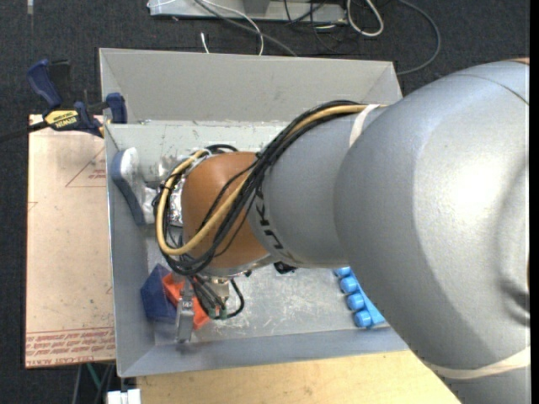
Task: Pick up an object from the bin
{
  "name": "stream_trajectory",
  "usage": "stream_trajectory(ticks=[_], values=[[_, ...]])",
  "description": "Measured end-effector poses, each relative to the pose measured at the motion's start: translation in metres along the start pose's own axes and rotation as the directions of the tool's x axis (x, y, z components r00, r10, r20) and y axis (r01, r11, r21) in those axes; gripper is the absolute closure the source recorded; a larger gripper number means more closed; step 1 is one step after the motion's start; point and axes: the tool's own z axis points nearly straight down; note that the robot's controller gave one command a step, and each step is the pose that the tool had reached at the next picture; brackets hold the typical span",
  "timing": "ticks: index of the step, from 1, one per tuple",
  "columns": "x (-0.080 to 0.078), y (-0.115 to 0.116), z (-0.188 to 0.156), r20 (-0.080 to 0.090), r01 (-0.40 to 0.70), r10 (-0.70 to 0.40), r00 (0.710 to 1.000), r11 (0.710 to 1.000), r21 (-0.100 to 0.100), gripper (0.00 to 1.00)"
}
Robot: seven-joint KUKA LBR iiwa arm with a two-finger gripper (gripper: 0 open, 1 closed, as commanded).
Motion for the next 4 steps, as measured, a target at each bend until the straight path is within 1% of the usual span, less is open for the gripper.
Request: stream_trajectory(ticks=[1,2,3,4], values=[[0.005,-0.035,0.03,0.015,-0.282,0.282,0.959,0.959,-0.008,0.0],[-0.003,-0.012,0.027,0.002,-0.209,0.209,0.978,0.978,0.021,1.0],[-0.003,-0.012,0.027,0.002,-0.209,0.209,0.978,0.978,0.02,1.0],[0.0,-0.01,-0.015,-0.003,-0.206,0.206,0.978,0.978,0.018,1.0]])
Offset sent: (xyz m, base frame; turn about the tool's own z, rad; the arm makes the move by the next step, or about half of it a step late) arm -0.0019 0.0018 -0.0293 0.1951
